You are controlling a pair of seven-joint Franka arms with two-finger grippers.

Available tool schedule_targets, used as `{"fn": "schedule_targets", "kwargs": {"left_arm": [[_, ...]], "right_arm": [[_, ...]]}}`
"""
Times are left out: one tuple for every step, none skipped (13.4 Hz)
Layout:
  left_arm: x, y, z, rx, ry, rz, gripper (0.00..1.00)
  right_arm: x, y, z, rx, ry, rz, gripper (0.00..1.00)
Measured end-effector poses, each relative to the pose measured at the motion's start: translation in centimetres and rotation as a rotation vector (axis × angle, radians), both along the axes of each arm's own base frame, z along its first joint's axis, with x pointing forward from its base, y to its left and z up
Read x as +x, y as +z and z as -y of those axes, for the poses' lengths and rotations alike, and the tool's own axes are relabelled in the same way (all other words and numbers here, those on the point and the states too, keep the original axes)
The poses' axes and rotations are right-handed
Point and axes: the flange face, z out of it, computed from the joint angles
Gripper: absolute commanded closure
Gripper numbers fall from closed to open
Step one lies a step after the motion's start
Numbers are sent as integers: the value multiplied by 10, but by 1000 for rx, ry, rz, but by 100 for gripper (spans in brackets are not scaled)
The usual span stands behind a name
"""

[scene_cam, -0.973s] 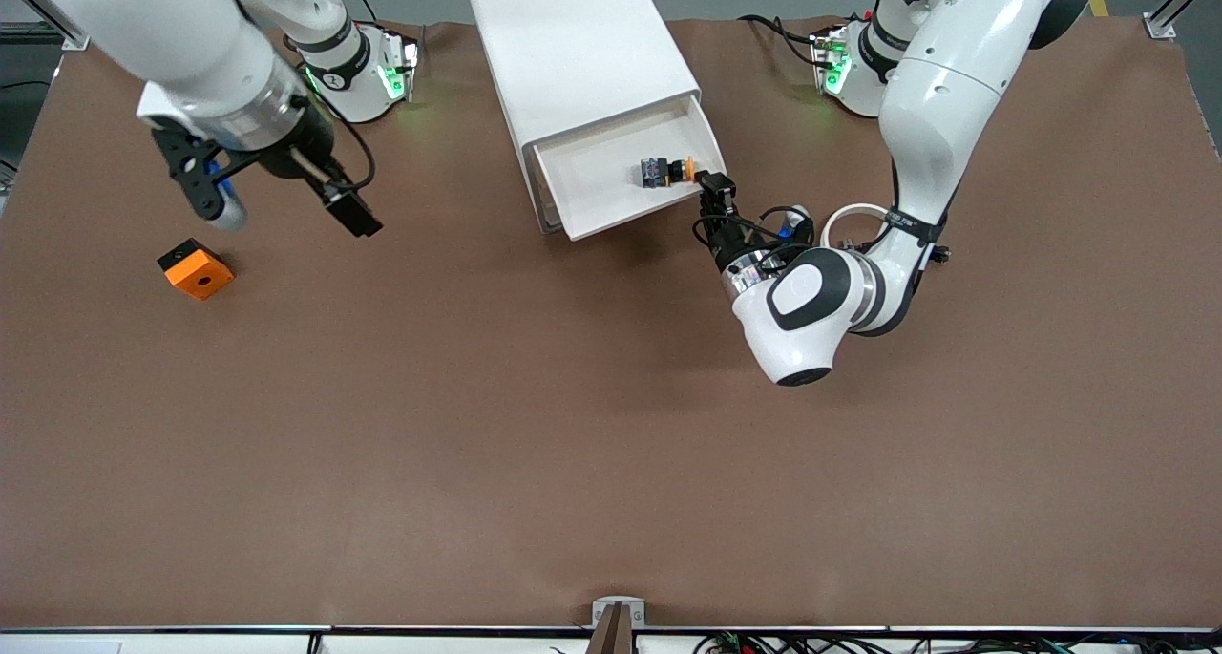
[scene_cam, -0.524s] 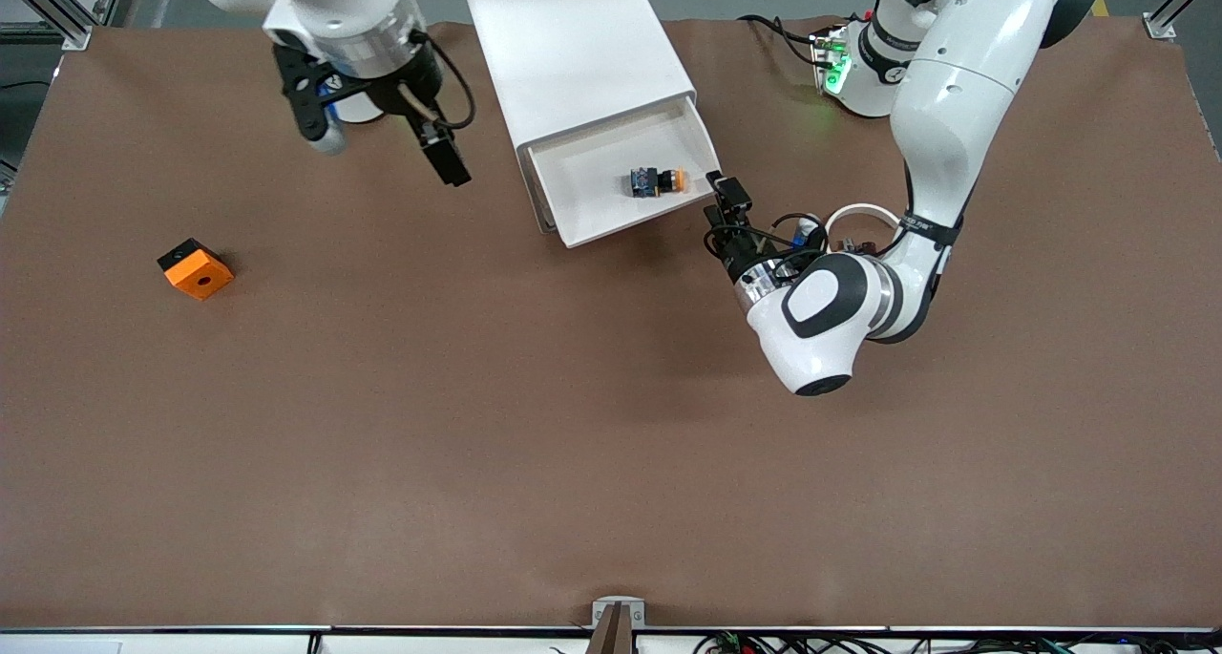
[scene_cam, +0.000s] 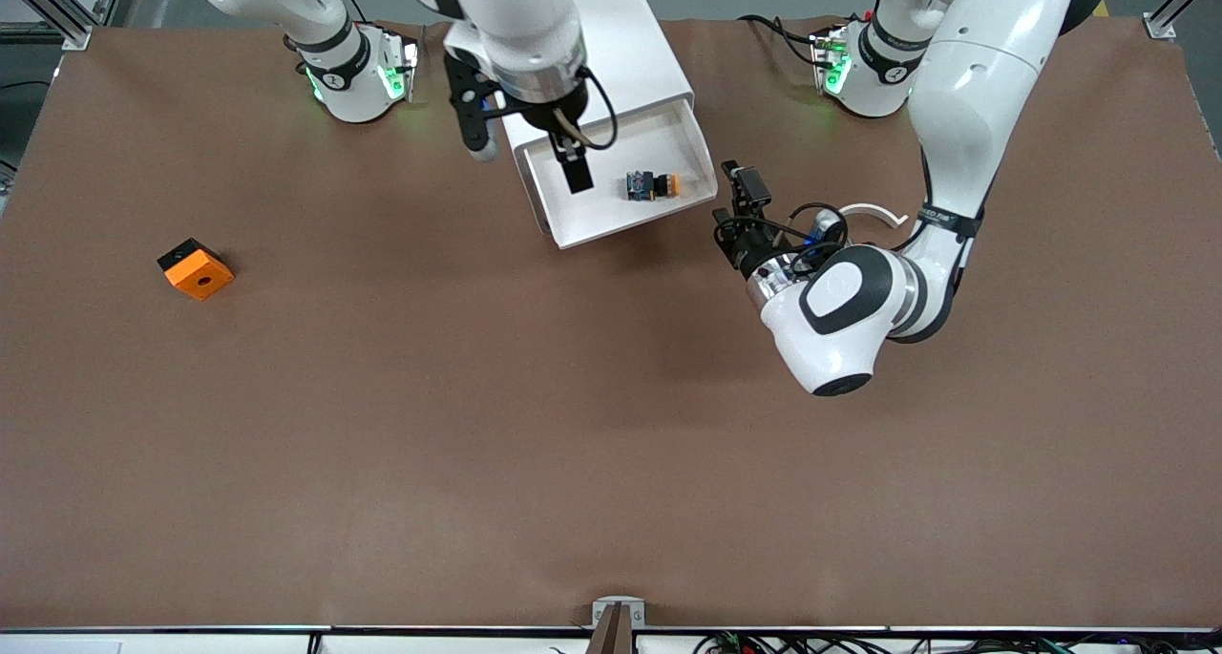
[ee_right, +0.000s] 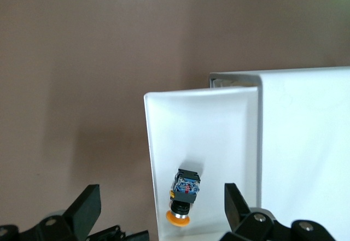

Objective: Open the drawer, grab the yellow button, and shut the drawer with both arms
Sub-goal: 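Reach the right gripper into the drawer and grasp the orange button, then lift the orange button with the right gripper while the left gripper withdraws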

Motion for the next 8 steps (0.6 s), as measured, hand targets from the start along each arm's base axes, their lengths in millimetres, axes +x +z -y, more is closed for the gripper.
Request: {"fn": "schedule_targets", "kwargs": {"left_arm": [[1, 8, -2, -33, -14, 30, 0], [2, 16, -4, -65, -36, 67, 0], [3, 23, -8, -98, -67, 110, 0], [4, 31, -11, -130, -97, 152, 0], [6, 40, -15, -160, -127, 192, 0], [7, 46, -20, -188, -160, 231, 0], [9, 51, -26, -218, -196, 269, 0], [11, 55, -33, -254, -236, 304, 0]], "right_arm": [[-2, -11, -11, -13, -8, -9, 0], [-5, -21, -19, -23, -16, -19, 0], [-9, -27, -27, -27, -21, -30, 0], [-14, -31, -33, -24, -20, -43, 0], [-18, -34, -37, -22, -21, -54, 0], [-21, -35, -40, -22, -25, -59, 0], [-23, -38, -43, -26, -31, -63, 0], [-25, -42, -46, -32, -34, -69, 0]]}}
